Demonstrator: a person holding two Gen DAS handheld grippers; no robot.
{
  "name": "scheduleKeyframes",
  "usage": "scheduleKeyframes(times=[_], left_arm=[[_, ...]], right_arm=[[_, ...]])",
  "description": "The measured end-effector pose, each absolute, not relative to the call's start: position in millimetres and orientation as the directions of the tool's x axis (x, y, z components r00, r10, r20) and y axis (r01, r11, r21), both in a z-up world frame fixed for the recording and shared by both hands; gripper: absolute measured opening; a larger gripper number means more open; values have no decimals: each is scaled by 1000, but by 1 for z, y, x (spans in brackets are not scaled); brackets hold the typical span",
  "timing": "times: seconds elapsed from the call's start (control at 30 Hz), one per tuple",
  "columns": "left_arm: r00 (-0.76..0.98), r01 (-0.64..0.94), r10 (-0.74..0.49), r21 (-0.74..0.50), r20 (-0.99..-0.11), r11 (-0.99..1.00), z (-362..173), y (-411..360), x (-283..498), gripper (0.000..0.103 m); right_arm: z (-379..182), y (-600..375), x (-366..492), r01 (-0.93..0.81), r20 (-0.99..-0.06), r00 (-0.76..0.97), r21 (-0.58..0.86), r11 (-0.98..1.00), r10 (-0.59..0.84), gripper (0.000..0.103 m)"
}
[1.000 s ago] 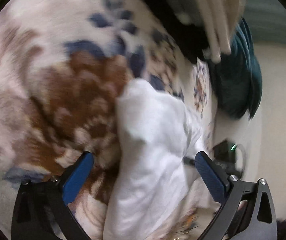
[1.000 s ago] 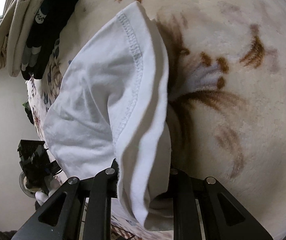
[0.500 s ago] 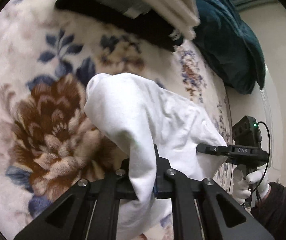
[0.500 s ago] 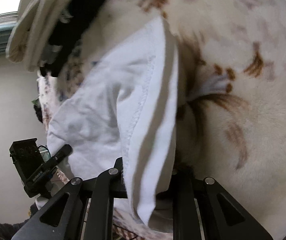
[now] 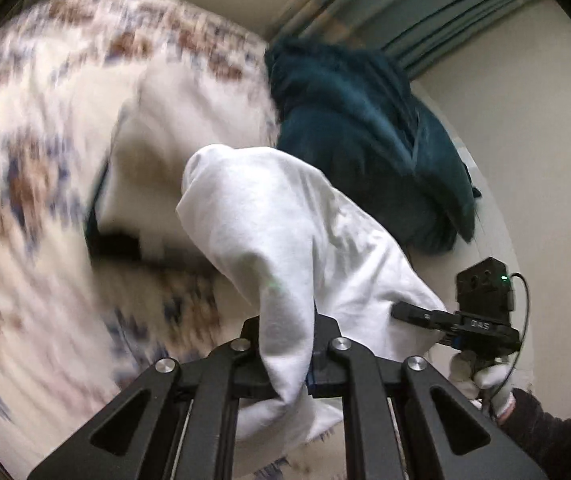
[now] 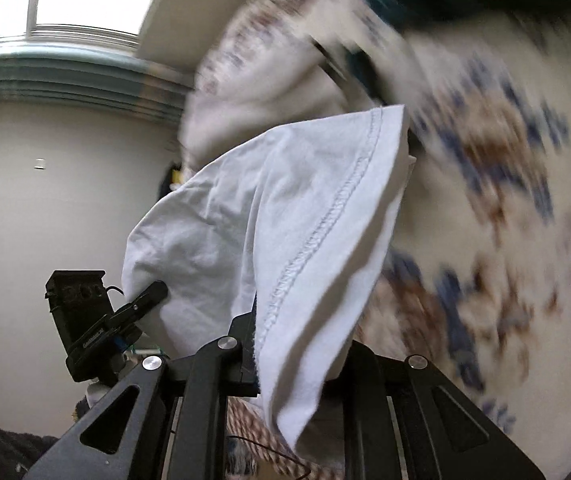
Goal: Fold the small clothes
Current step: 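Lift the folded shirt with both tools and carry it onto the clothes stack, then open both tools and release the shirt on top of the stack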
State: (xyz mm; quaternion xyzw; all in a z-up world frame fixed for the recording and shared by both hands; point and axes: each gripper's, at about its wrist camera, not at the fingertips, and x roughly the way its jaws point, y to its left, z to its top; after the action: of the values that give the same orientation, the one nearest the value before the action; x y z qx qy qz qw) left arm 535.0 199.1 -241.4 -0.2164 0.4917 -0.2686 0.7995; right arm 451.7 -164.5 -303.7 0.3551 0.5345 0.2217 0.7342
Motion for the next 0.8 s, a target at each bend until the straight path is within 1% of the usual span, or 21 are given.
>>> scheduleKeyframes(times=[0.1, 0.17, 0.23, 0.33, 0.37, 0.4, 0.47, 0.5, 0.53, 0.57, 0.6, 0.63, 0.67, 0.7, 0.77, 0.8], left_arm=[[403, 236, -615, -572, -678, 785, -213, 211, 602, 7], [411, 233, -603, -560, -684, 795, -209, 225, 643, 8], [401, 214, -590, -555, -701, 804, -215, 238, 687, 8], [343, 163, -559, -538, -755, 827, -247, 247, 748, 10], [325, 151, -549, -531, -770, 834, -259, 248, 753, 12], [290, 116, -525, -515, -800, 849, -280, 251, 767, 13], [223, 57, -512, -514, -829, 856, -310, 257, 784, 15], [203, 36, -514, -518, -833, 855, -321, 259, 788, 21], [194, 24, -519, -525, -833, 851, -328, 262, 791, 25], [195, 14, -529, -537, -826, 844, -333, 266, 791, 30], [197, 10, -535, -544, -821, 839, -334, 268, 790, 37], [201, 4, -537, -547, -819, 837, -336, 271, 787, 42], [201, 3, -529, -540, -824, 842, -336, 272, 786, 59], [201, 2, -514, -524, -834, 852, -335, 273, 783, 73], [222, 11, -492, -502, -842, 865, -332, 275, 773, 79], [236, 18, -484, -494, -843, 869, -328, 275, 767, 79]], right_arm=[[-272, -151, 512, 10, -598, 374, 767, 642, 709, 16], [-262, -140, 562, -3, -585, 397, 770, 638, 708, 16], [-262, -130, 600, -3, -584, 402, 770, 639, 705, 16], [-279, -109, 663, 7, -621, 392, 740, 673, 679, 16], [-289, -102, 681, 18, -641, 376, 727, 686, 669, 16], [-299, -96, 697, 31, -666, 365, 708, 706, 651, 16], [-322, -91, 715, 58, -711, 334, 671, 739, 619, 16], [-339, -89, 727, 85, -755, 306, 629, 773, 580, 16], [-345, -89, 732, 101, -772, 291, 612, 784, 565, 17], [-355, -89, 737, 118, -788, 271, 597, 794, 552, 17], [-363, -90, 739, 128, -799, 267, 584, 802, 539, 19], [-370, -92, 737, 136, -808, 266, 571, 810, 525, 23], [-374, -93, 737, 140, -815, 261, 562, 815, 517, 24], [-378, -94, 738, 147, -831, 261, 538, 830, 492, 29], [-383, -96, 737, 145, -845, 256, 514, 846, 470, 32], [-384, -96, 737, 144, -858, 254, 491, 859, 447, 40]])
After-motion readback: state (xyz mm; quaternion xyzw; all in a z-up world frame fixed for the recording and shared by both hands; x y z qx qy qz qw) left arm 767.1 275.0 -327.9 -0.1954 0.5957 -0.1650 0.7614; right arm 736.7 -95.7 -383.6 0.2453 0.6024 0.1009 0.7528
